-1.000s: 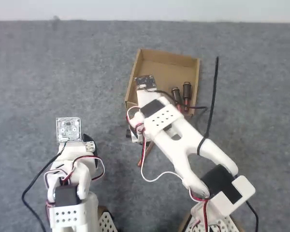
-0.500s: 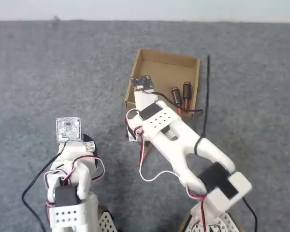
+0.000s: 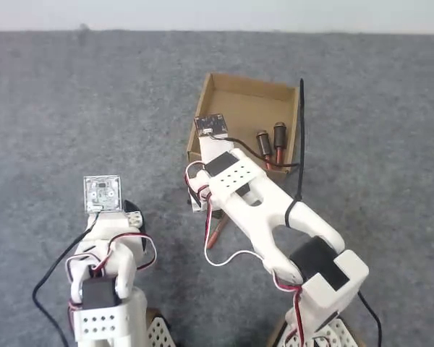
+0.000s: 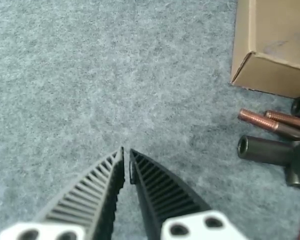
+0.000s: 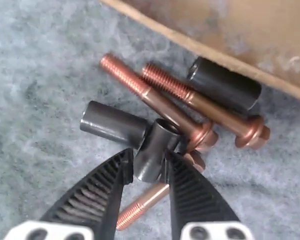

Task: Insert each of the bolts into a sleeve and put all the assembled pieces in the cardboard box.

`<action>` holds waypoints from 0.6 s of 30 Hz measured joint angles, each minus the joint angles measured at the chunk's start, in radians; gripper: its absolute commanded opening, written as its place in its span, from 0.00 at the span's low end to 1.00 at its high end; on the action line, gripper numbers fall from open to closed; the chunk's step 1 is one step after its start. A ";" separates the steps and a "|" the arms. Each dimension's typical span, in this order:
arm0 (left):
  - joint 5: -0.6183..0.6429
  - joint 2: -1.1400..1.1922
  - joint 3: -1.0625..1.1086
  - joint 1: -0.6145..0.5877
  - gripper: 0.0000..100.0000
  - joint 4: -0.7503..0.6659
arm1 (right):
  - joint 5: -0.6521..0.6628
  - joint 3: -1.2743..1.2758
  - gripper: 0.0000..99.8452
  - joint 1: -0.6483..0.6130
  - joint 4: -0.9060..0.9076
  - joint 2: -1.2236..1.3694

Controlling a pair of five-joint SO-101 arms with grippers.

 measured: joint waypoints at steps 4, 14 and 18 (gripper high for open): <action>0.000 0.000 0.000 0.000 0.02 0.000 | 0.000 0.003 0.08 -0.006 0.011 0.026; 0.000 0.000 0.000 0.000 0.02 0.000 | 0.000 0.003 0.08 -0.005 0.011 0.032; 0.000 0.000 0.000 0.000 0.02 0.000 | 0.000 -0.003 0.08 -0.003 0.002 0.080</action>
